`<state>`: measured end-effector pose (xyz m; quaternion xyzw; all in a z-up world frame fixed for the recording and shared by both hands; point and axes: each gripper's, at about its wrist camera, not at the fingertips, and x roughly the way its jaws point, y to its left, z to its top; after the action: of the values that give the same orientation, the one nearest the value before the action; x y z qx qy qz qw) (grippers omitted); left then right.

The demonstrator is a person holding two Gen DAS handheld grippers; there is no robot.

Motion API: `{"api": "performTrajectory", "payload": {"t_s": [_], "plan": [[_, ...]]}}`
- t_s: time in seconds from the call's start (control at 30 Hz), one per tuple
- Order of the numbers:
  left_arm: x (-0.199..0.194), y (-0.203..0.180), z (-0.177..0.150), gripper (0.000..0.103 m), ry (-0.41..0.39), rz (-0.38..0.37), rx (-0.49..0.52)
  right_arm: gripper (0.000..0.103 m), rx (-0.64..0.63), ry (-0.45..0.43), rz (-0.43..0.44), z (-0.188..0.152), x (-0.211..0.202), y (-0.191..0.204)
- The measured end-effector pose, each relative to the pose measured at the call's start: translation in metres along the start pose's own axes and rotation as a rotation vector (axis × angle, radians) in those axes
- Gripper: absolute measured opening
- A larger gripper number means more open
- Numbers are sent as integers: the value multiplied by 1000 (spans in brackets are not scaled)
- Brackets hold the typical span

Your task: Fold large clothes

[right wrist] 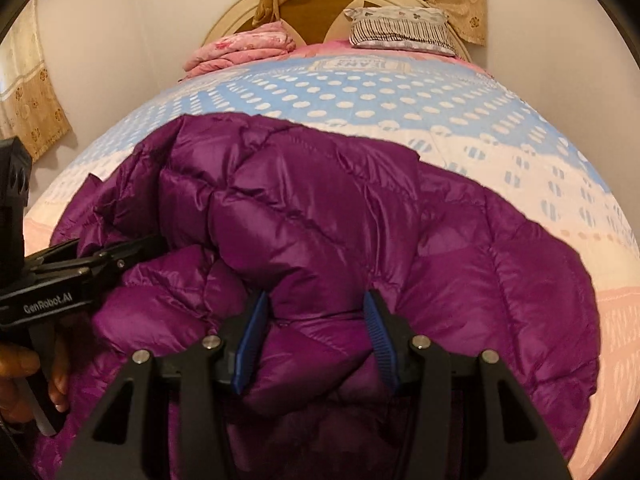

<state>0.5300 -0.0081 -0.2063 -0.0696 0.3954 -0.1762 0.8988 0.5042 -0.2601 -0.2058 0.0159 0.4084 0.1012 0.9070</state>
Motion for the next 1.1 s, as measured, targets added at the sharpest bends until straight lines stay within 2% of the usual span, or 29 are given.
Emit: {"api": "performTrajectory", "payload": {"t_s": [0.23, 0.37, 0.53, 0.6, 0.7, 0.83, 0.9, 1.1], "plan": [[3, -3, -3, 76, 20, 11, 8, 53, 4, -1, -8, -3, 2, 1], [-9, -6, -2, 76, -2, 32, 4, 53, -9, 5, -35, -3, 3, 4], [-54, -13, 16, 76, -143, 25, -38, 53, -3, -1, -34, -3, 3, 2], [-62, -23, 23, 77, -171, 69, -16, 53, -5, -3, -40, -2, 4, 3], [-46, -38, 26, 77, -136, 233, 63, 53, -13, -4, -57, -3, 3, 5], [-12, -21, 12, 77, -36, 300, 34, 54, -10, -5, -61, -3, 4, 6], [0, -8, 1, 77, 5, 275, -4, 54, -9, -6, -61, -4, 4, 6], [3, -8, -3, 79, 9, 270, 4, 56, -7, -2, -63, -4, 5, 6]]}}
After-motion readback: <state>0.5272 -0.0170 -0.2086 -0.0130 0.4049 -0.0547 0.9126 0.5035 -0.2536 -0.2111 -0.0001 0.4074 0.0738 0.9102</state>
